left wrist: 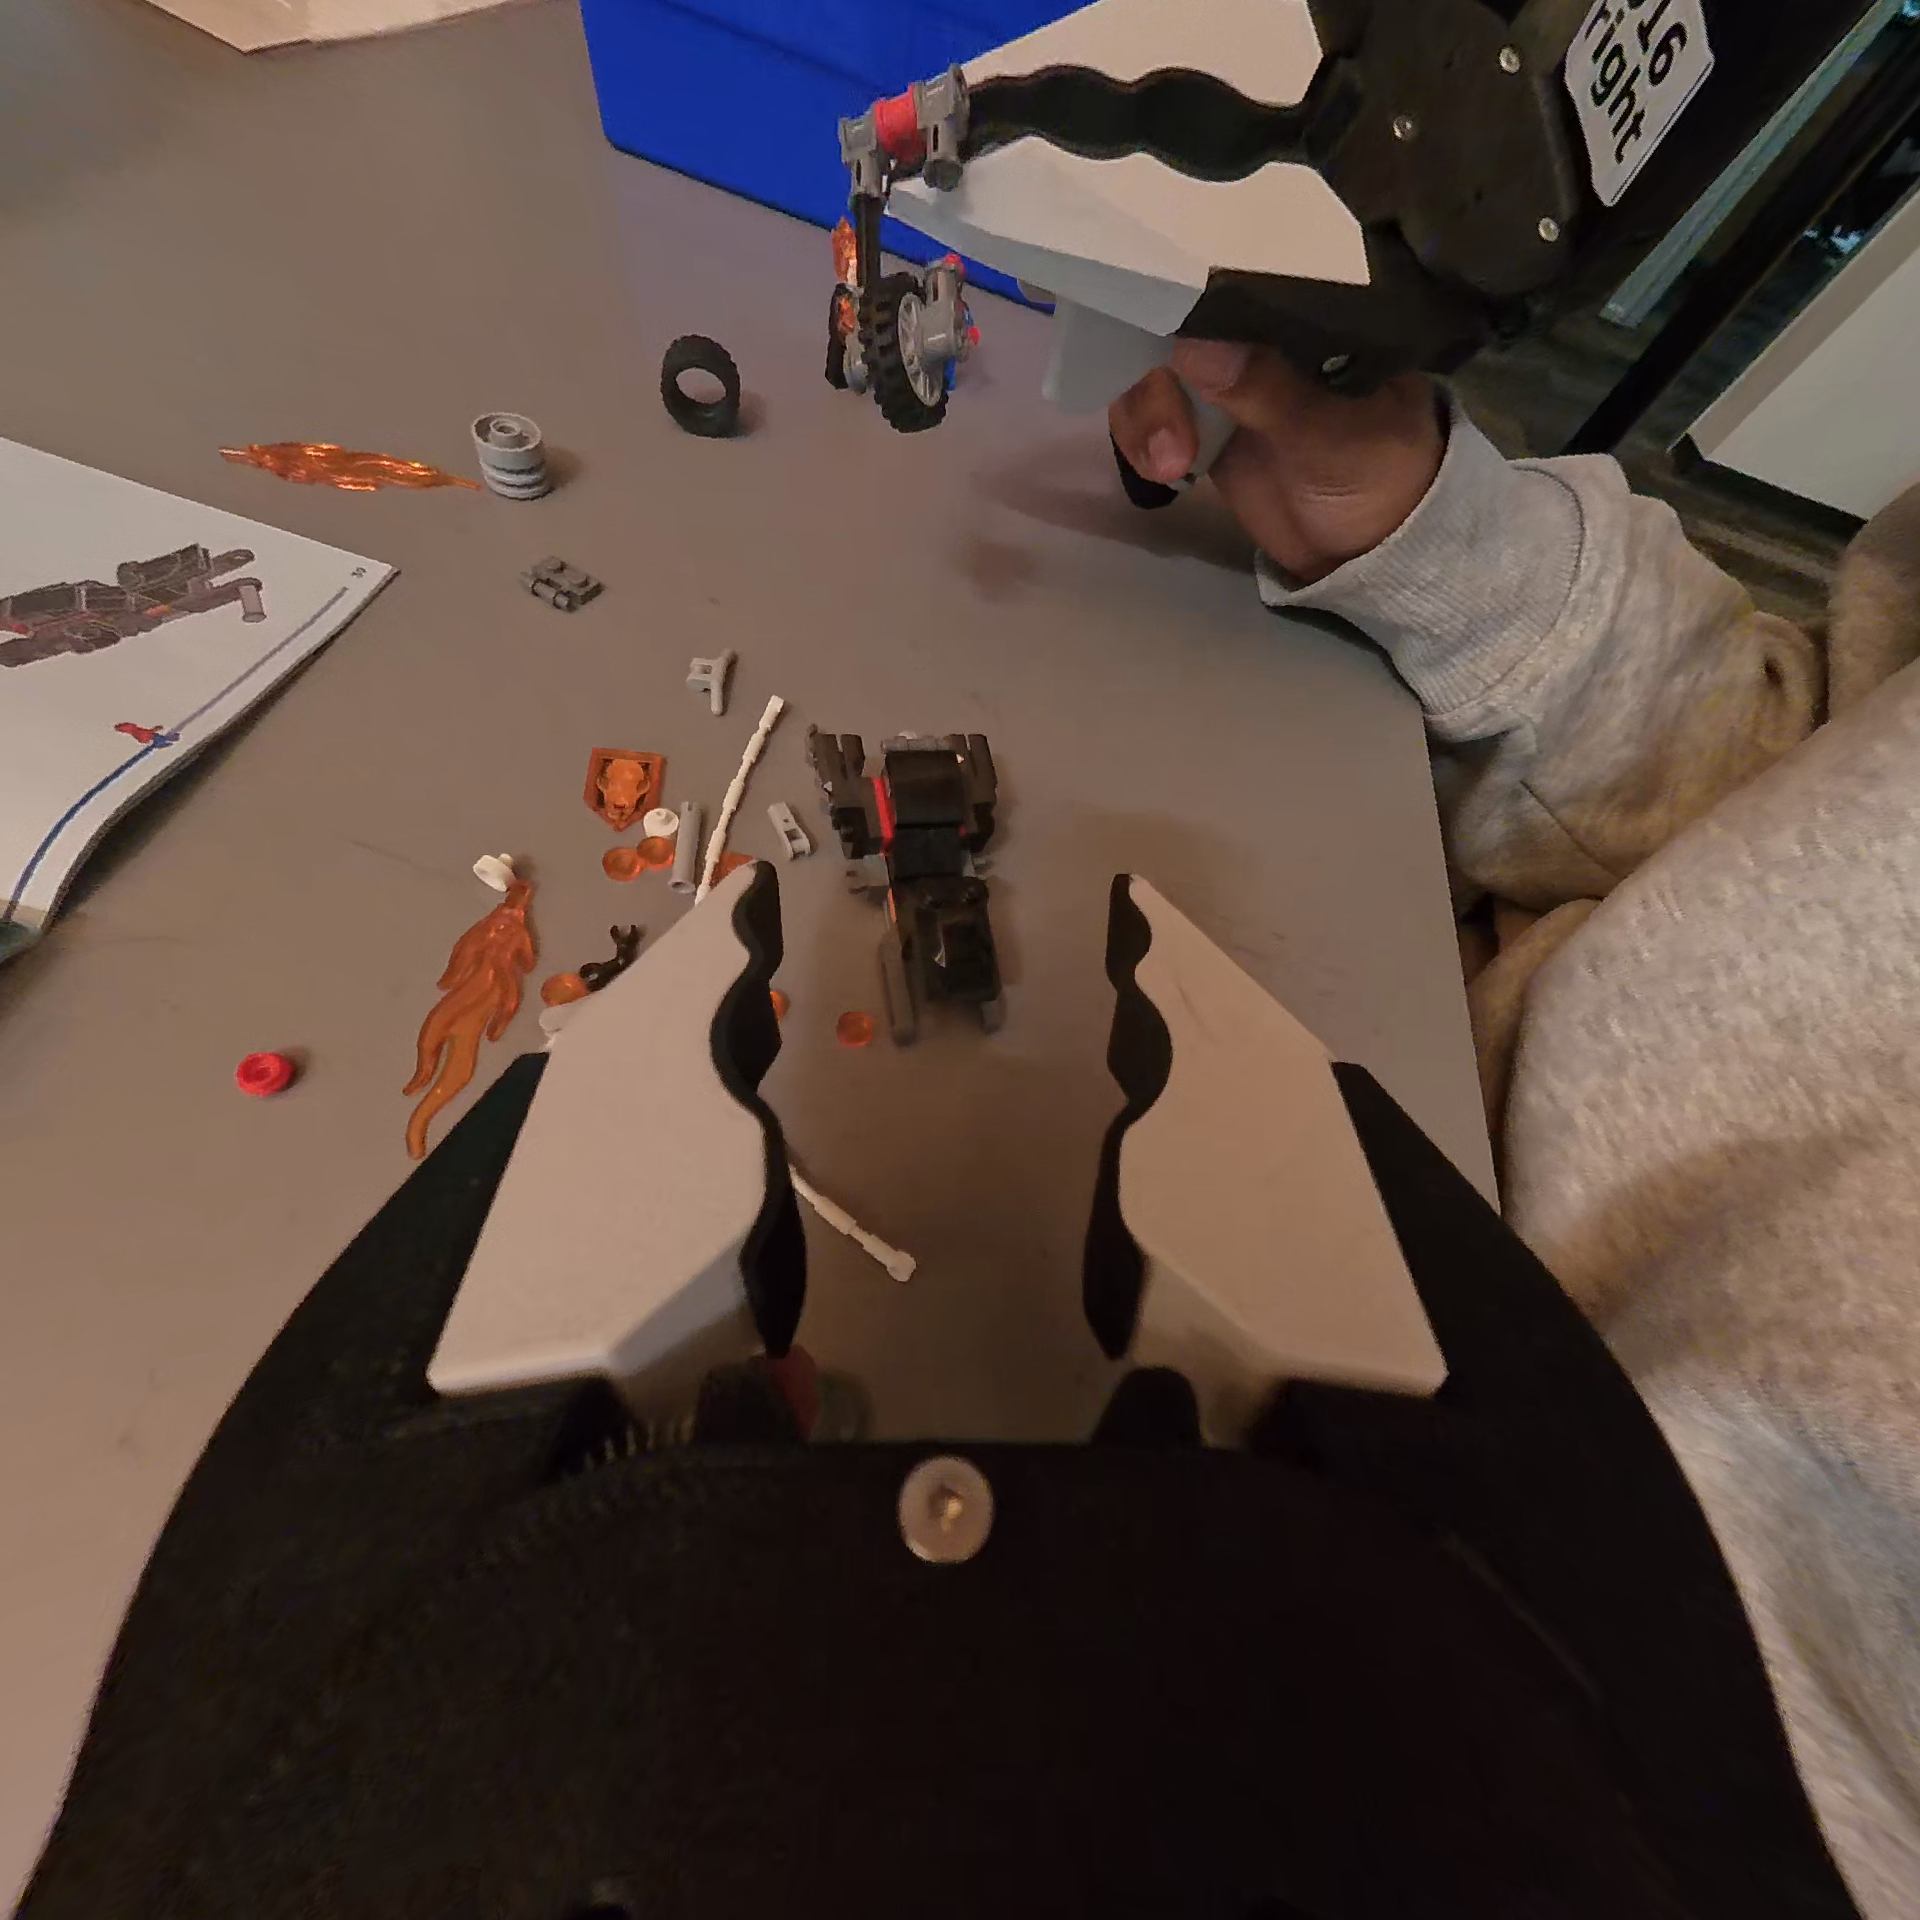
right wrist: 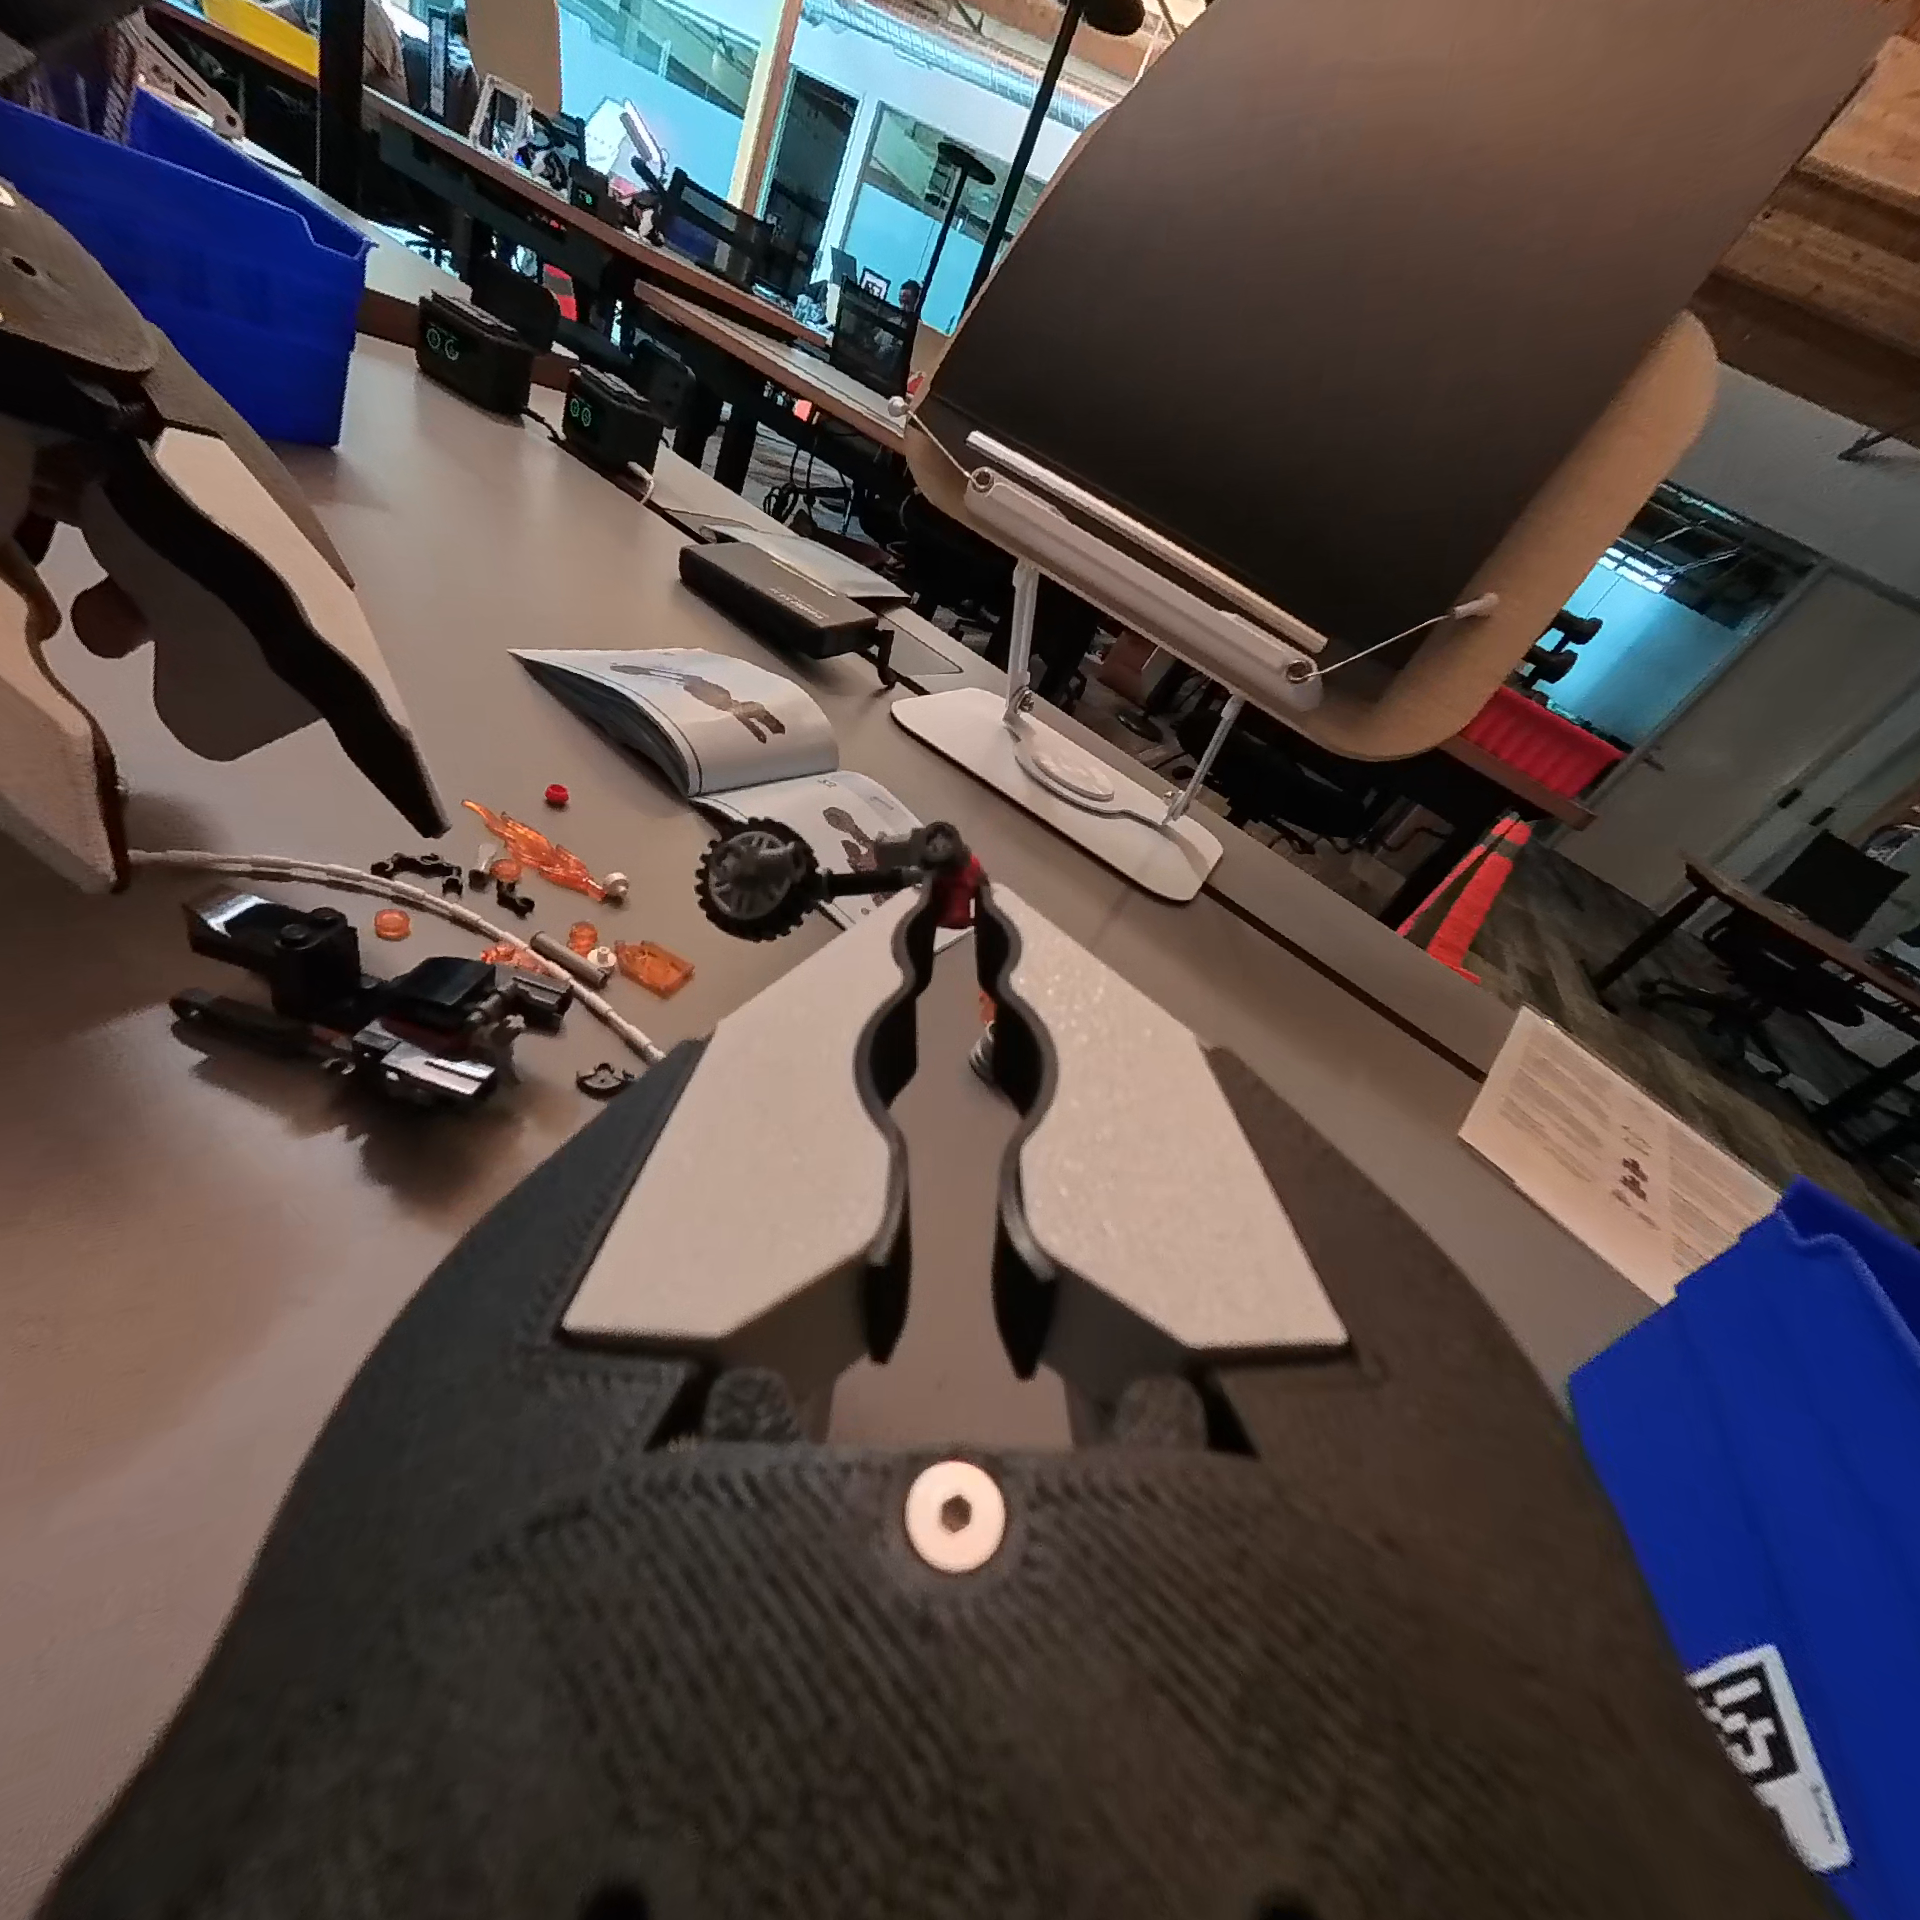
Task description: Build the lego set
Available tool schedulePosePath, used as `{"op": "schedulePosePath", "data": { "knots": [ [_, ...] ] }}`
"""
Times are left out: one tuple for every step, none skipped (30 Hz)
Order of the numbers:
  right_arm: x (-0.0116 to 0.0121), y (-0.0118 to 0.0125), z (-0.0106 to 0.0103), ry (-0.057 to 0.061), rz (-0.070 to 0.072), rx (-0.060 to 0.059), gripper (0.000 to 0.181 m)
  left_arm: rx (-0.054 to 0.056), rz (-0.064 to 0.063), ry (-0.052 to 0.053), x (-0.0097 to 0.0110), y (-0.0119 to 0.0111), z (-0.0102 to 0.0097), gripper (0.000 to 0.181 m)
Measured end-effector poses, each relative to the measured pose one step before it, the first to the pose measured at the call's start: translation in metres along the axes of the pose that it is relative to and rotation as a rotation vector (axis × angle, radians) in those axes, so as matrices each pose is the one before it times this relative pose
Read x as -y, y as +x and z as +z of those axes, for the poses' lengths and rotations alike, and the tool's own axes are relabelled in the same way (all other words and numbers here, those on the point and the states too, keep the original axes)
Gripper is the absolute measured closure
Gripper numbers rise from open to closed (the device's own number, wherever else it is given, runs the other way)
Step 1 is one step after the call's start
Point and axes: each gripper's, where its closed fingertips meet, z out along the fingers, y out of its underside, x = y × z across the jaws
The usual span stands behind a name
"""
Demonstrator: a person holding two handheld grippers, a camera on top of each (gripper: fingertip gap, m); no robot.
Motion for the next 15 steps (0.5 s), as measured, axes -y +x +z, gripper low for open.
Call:
{"op": "schedulePosePath", "data": {
  "knots": [
    [-0.00005, 0.00002, 0.00003, -0.0001, 0.0002, 0.0004, 0.176, -0.0004, -0.001, 0.0011, 0.00018, -0.00007, -0.00018, 0.119],
    [-0.00001, -0.00005, 0.0, -0.0001, 0.0003, 0.0002, 0.176, 0.0002, -0.0003, 0.0011, 0.00007, -0.00008, -0.00012, 0.119],
    [-0.00003, 0.00005, 0.00004, 0.0, 0.0002, 0.0001, 0.176, 0.0004, 0.0002, 0.0007, 0.00014, 0.00002, -0.00005, 0.119],
    [0.00006, -0.00008, -0.00011, 0.0003, 0.0001, 0.0002, 0.177, 0.0007, 0.0004, 0.0004, -0.00005, -0.00006, -0.00015, 0.119],
    [0.00012, -0.00007, -0.00008, 0.0007, -0.0002, 0.0002, 0.177, 0.0006, 0.0004, 0.0005, 0.00012, -0.00002, -0.00006, 0.119],
    [0.00018, -0.00015, -0.00003, 0.0007, -0.0003, 0.0, 0.177, 0.0006, 0.0003, 0.0006, 0.00004, -0.00003, -0.00001, 0.119],
    [-0.00002, -0.00005, -0.0001, 0.0004, -0.0001, -0.0002, 0.177, 0.0005, 0.0002, 0.0005, 0.00009, -0.00007, -0.00014, 0.119],
    [0.00005, 0.00003, -0.00019, 0.0004, 0.0002, -0.0003, 0.177, 0.0005, 0.0002, 0.0005, 0.00003, -0.00002, -0.00002, 0.119],
    [0.0002, 0.00007, -0.00017, 0.0008, 0.0004, -0.0004, 0.177, 0.0006, 0.0003, 0.0005, 0.0001, -0.00002, -0.00007, 0.119],
    [0.00019, 0.00002, -0.00013, 0.0014, 0.0006, -0.0005, 0.177, 0.0008, 0.0007, 0.0006, 0.00007, -0.00001, -0.00012, 0.119],
    [0.00029, 0.00008, -0.00021, 0.0016, 0.0007, -0.0004, 0.177, 0.0012, 0.001, 0.0006, 0.00005, -0.0001, 0.00005, 0.119],
    [0.00024, 0.00009, -0.00023, 0.0012, 0.0008, -0.0005, 0.177, 0.0011, 0.0011, 0.0003, 0.00006, 0.0, -0.00007, 0.119],
    [0.00009, 0.00013, -0.0002, 0.0011, 0.0008, -0.0006, 0.177, 0.0012, 0.0008, -0.0001, -0.00005, -0.00009, 0.0, 0.119],
    [0.00024, 0.00009, -0.00023, 0.0012, 0.0008, -0.0006, 0.177, 0.001, 0.0006, -0.0002, 0.00003, -0.00002, -0.00005, 0.119],
    [0.00029, 0.00009, -0.00021, 0.0016, 0.0008, -0.0006, 0.177, 0.0006, 0.0004, -0.0003, -0.00003, -0.00004, 0.00005, 0.119]
  ]
}}
